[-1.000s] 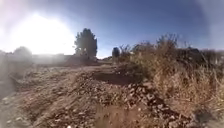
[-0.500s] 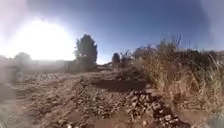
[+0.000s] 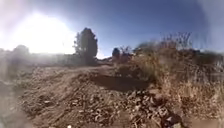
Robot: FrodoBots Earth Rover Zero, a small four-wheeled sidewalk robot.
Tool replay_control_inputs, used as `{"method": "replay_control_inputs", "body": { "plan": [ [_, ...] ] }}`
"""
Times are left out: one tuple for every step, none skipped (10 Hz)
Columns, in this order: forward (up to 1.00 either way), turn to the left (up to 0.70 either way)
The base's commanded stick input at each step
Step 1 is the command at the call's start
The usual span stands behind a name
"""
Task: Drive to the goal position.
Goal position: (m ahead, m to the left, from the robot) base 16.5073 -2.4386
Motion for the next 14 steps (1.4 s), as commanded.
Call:
{"method": "replay_control_inputs", "body": {
  "plan": [
    [0.5, 0.0],
    [0.5, 0.0],
    [0.5, 0.0],
    [0.5, 0.0],
    [0.5, 0.0],
    [0.5, 0.0],
    [0.5, 0.0],
    [0.5, 0.0],
    [0.5, 0.0],
    [0.5, 0.0],
    [0.5, 0.0],
    [0.5, 0.0],
    [0.5, 0.0],
    [0.5, 0.0]
  ]
}}
